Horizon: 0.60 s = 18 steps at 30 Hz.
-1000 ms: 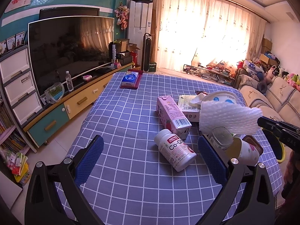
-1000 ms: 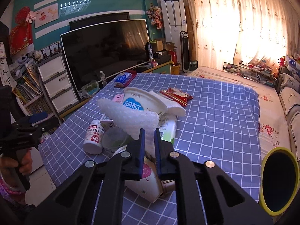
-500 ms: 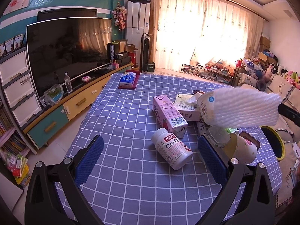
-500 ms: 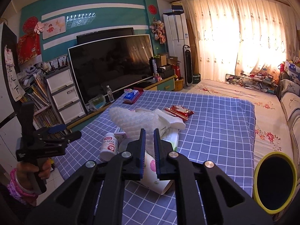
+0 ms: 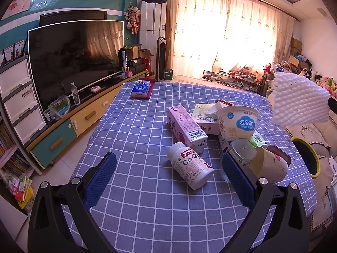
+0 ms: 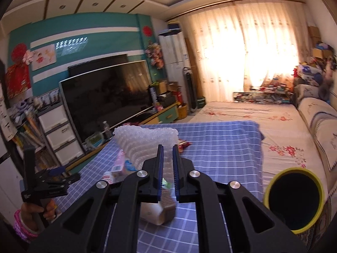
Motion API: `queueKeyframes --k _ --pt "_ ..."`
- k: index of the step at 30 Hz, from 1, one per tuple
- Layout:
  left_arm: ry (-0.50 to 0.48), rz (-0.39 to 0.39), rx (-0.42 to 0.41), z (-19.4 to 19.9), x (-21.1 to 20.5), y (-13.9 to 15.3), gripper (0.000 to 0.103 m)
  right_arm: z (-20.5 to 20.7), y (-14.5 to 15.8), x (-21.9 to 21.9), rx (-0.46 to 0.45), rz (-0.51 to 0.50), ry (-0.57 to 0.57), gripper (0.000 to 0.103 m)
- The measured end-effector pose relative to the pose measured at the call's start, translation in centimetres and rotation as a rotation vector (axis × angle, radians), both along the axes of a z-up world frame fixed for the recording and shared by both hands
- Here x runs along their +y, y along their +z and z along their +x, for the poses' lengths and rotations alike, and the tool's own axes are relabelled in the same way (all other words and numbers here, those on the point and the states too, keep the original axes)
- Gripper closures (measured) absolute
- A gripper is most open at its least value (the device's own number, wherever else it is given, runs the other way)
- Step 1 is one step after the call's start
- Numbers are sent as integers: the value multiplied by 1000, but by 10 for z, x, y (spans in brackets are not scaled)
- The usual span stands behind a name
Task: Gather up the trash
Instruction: 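Carry the foam net over the yellow-rimmed bin and open the right gripper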
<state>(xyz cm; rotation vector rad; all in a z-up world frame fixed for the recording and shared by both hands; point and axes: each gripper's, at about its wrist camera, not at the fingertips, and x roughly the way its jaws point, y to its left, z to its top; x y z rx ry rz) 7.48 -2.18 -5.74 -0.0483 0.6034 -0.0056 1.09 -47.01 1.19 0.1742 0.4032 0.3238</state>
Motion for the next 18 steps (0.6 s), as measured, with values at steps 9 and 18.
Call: queueKeyframes --k 9,18 --pt "-5 4 11 2 -4 -3 4 -3 -25 -103 56 19 -355 95" --pt "-23 15 41 15 -19 -9 4 14 -96 -203 249 44 -668 95"
